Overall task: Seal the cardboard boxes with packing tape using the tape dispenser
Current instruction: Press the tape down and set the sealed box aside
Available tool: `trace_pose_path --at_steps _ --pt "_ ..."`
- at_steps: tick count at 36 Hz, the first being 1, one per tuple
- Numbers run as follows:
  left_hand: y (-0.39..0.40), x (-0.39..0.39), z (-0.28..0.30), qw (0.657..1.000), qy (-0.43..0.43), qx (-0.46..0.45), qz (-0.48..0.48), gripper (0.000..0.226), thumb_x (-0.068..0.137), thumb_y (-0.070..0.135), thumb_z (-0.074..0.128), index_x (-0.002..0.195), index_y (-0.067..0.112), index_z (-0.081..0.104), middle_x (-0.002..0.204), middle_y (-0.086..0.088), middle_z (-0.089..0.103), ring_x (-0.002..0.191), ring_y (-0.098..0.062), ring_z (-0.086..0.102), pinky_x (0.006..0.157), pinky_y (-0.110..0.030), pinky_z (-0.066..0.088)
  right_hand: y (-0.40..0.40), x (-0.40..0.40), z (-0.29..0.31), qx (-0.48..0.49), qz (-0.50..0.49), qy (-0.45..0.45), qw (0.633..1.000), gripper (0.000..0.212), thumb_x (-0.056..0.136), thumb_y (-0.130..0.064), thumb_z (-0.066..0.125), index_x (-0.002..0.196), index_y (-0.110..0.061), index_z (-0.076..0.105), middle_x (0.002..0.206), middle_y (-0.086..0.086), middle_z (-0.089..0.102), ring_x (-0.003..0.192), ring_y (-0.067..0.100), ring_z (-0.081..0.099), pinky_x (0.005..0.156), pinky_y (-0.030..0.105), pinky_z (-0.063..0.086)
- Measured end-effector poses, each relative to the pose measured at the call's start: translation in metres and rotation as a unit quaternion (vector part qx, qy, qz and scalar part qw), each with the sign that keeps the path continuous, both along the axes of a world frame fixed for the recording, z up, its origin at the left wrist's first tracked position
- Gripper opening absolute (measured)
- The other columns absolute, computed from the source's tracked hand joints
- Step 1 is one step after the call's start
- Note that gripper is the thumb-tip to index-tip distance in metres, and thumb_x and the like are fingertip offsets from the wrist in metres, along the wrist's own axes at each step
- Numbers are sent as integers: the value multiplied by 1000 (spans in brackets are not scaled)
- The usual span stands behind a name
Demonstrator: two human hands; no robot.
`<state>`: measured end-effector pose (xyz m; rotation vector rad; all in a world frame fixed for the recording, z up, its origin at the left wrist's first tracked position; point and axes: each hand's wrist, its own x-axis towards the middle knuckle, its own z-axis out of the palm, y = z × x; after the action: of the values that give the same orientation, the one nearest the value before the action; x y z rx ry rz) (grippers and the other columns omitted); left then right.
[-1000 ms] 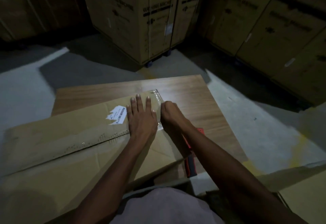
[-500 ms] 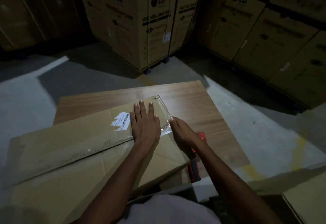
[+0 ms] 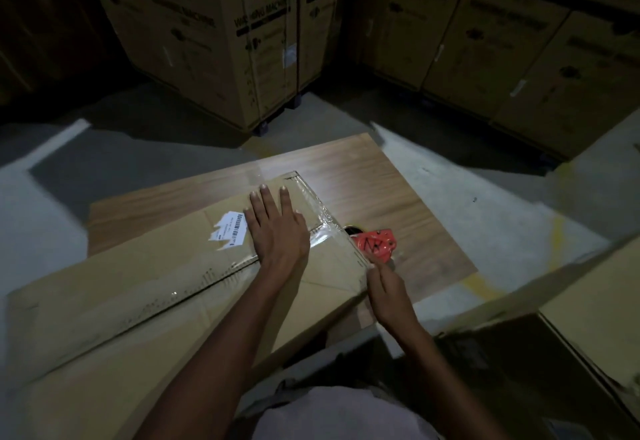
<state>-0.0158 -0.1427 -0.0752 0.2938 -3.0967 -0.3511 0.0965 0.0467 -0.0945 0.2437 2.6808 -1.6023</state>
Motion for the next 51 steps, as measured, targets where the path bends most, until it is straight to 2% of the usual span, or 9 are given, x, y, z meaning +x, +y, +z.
trace_pose_path --at_steps 9,17,21,25,29,34,42,46,51 --pt "2 3 1 1000 3 -13 -7 63 108 40 23 164 20 0 169 -17 -9 156 -36 -9 126 -51 -1 -3 -25 31 260 98 -68 958 34 110 -18 38 85 -7 58 91 20 64 89 40 62 88 50 49" --pt "6 1 -4 1000 7 -26 7 63 108 44 22 164 22 0 169 -15 -9 156 -35 -9 126 -52 0 -49 -116 57 316 189 -34 929 34 104 -18 51 71 -18 43 75 0 47 73 25 53 69 36 39" --pt "7 2 -5 1000 14 -17 7 62 108 45 20 164 23 5 170 -15 -6 157 -34 -7 126 -52 2 -78 -156 72 323 191 -88 923 30 85 -11 79 74 -15 52 75 0 51 79 26 58 69 32 45" --pt "4 2 -4 1000 13 -11 15 60 108 43 20 163 23 8 170 -13 -4 157 -33 -7 126 -51 0 -96 -176 75 274 178 -90 941 21 94 -14 71 112 -6 62 110 13 67 94 31 64 77 36 50" --pt "3 1 -3 1000 4 -6 21 60 108 43 20 163 25 6 170 -11 -5 157 -32 -7 126 -51 -2 -98 -173 72 173 161 -91 967 43 105 -27 58 142 -8 46 139 17 59 123 37 59 88 34 43" --pt "3 2 4 1000 4 3 22 60 108 40 25 163 25 9 170 -12 -3 157 -32 -6 124 -49 -4 -87 -140 57 235 161 -98 954 62 109 -23 47 163 -10 21 170 17 22 153 43 25 123 58 26" --pt "-22 16 18 987 90 131 8 42 98 12 49 138 12 60 157 -14 42 148 -32 31 120 -38 21 -57 -37 47 262 111 -34 958 59 108 -26 44 161 -6 27 170 22 21 155 52 11 125 64 10" --pt "-54 45 8 993 70 94 15 51 103 23 49 153 15 42 166 -15 22 153 -33 19 123 -40 18 -62 1 51 312 137 -83 936 79 106 -37 48 166 -8 5 170 30 -10 152 61 -10 123 67 0" --pt "-82 78 9 992 70 104 31 55 105 25 45 158 19 31 168 -13 18 155 -33 13 123 -47 11 -98 38 50 292 229 -90 924 76 109 -40 42 167 -12 1 169 29 -17 151 60 -18 122 69 -4"
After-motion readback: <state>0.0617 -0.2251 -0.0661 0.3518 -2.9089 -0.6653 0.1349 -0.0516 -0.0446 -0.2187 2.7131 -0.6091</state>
